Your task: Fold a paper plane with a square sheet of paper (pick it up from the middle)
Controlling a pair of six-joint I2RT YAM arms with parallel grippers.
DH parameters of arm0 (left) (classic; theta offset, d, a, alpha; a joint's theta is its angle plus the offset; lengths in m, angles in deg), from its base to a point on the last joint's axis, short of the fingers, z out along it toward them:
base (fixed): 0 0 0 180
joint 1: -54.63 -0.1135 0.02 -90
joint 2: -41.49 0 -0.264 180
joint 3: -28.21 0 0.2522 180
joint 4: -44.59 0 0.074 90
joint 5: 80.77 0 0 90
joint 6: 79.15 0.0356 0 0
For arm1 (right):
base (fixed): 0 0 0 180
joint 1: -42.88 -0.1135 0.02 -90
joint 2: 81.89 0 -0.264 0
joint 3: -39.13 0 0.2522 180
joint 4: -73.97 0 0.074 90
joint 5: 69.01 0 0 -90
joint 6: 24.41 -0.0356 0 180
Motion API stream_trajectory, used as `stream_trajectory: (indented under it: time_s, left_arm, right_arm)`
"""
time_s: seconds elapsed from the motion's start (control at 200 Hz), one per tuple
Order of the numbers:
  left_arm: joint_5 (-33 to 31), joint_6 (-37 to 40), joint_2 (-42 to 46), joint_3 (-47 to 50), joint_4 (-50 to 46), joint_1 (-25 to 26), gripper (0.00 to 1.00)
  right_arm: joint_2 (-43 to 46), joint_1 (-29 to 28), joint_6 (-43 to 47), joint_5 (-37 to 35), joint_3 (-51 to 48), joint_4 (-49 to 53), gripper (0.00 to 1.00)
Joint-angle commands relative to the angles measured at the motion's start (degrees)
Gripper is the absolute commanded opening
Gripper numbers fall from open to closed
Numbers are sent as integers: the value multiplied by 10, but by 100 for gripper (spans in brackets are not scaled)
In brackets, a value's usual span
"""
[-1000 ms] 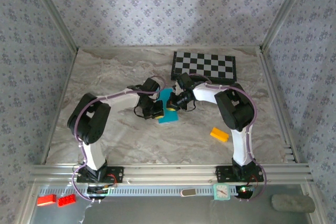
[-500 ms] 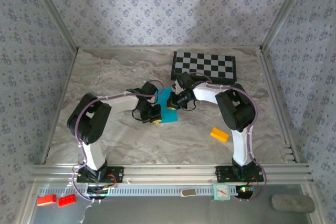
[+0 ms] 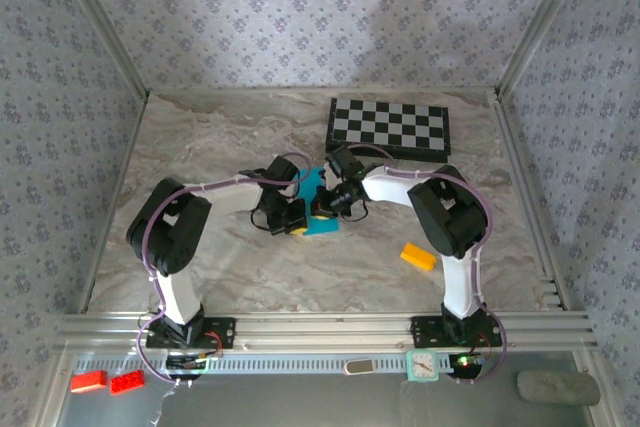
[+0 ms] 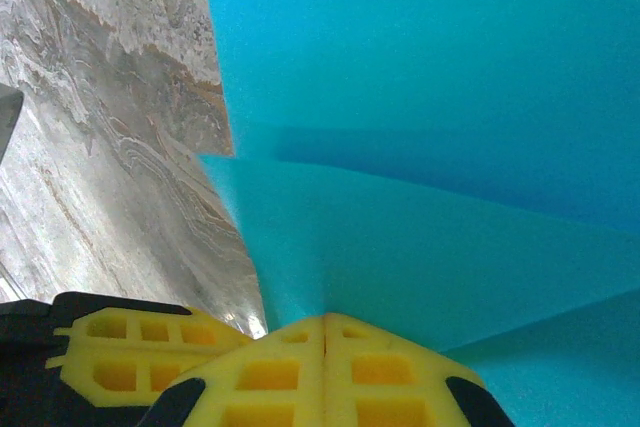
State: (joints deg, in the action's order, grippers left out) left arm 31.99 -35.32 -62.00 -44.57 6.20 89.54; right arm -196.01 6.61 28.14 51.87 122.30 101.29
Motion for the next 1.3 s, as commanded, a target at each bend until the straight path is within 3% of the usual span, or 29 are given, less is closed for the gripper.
stream_trajectory:
  time_s: [0.0,0.38,0.775,1.044,1.294]
  left_arm:
    - [-28,-8,3,18,-18,-3,0]
    - [31,-16,28,17,83,-12,4]
    - [-10,-25,-9,36,-9,-11,0]
    - [-32,-38,-28,43,-66,-15,0]
    - [-29,-28,-30,32,-70,-19,0]
  right_arm:
    - [-21,-1,31,6,4,17,4]
    - [-42,1,38,-14,2,30,0]
    - [-42,14,47,-17,1,8,0]
    - [-58,71,61,-28,8,-44,1]
    - [-81,116,69,-79,60,-3,1]
